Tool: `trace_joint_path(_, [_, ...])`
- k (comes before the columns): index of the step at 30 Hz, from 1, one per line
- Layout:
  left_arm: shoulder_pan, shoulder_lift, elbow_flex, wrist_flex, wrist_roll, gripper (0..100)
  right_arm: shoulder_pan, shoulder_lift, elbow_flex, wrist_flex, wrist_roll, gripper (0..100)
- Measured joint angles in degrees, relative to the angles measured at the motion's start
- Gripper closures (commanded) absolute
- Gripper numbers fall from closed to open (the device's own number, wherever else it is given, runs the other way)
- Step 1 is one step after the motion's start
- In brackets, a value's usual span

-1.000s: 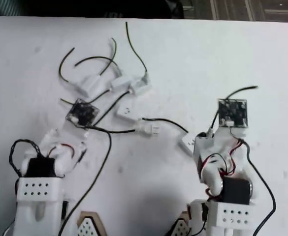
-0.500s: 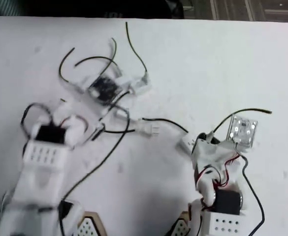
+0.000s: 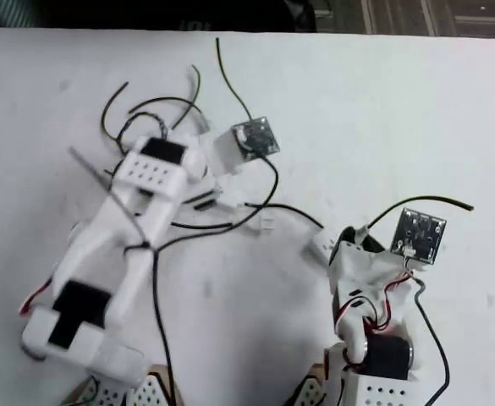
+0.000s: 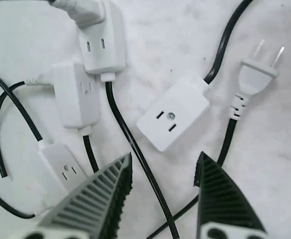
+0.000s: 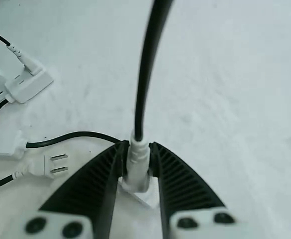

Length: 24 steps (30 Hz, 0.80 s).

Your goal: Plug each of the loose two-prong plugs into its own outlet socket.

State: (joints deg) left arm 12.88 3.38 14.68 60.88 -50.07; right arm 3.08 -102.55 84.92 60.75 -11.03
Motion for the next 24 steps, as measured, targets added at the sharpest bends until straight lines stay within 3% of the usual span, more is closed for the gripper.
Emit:
trace_joint_path(9, [0.2,17.7,-12.7,0.0,-4.0,78,0.0,0.0,0.0,0.0,0.0,98.1])
trace_joint_path(24, [2.6,25.8,-18.9,4.5,-11.8,78,0.0,0.0,0.0,0.0,0.0,98.1])
